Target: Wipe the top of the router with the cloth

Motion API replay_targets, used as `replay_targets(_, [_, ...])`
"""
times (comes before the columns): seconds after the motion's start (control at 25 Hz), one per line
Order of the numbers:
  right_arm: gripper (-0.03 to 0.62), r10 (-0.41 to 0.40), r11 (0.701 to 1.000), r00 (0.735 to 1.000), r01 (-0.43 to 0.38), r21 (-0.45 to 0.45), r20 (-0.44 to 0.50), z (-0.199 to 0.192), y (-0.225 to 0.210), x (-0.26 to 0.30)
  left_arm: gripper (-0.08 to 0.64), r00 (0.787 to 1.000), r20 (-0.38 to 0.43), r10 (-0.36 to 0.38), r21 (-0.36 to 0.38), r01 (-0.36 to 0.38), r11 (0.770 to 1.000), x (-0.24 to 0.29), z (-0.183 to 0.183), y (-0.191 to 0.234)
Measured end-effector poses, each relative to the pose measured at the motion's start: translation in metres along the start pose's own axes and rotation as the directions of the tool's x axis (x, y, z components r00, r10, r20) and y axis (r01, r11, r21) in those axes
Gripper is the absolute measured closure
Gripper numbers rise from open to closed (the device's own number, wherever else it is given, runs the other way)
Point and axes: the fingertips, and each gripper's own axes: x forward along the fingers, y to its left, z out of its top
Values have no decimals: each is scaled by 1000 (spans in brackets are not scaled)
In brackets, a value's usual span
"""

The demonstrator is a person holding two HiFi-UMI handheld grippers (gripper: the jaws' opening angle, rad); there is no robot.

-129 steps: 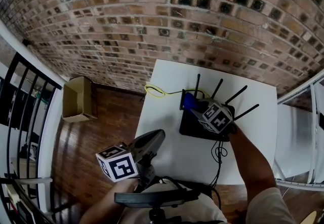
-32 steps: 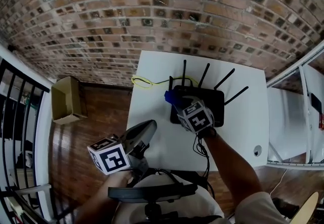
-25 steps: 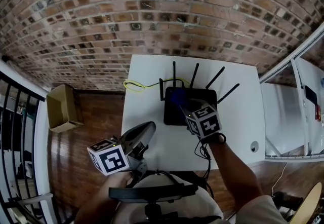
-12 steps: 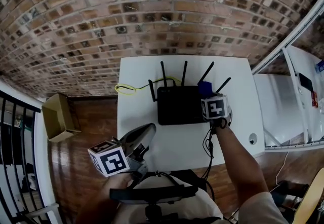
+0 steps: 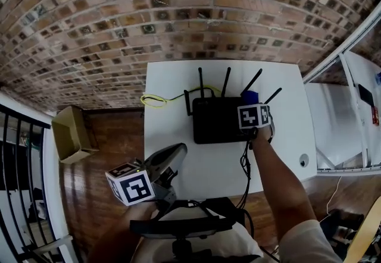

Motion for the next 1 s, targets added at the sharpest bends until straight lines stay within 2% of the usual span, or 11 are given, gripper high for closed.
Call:
replay_targets(0.24, [489, 2, 998, 1000, -3, -69, -8, 6, 11, 3, 541, 1000, 10, -5, -2, 5, 1000, -3, 9, 8])
replay_targets(0.44, [490, 82, 991, 995, -87, -99, -56, 8, 39, 0, 541, 1000, 8, -16, -6, 16, 1000, -9, 10, 13])
replay_targets(0.6, [489, 215, 975, 976, -217, -51, -31, 17, 70, 1, 541, 1000, 15, -12, -7, 12, 1000, -13, 11, 17])
replay_targets(0.72, [491, 196, 978, 980, -197, -70, -23, 17, 72, 3, 543, 1000, 15, -7, -11, 7, 1000, -15, 10, 21])
replay_targets(1.0, [489, 274, 956, 962, -273, -110, -4, 28, 114, -16, 542, 1000, 22, -14, -19, 15, 1000, -16, 11, 18])
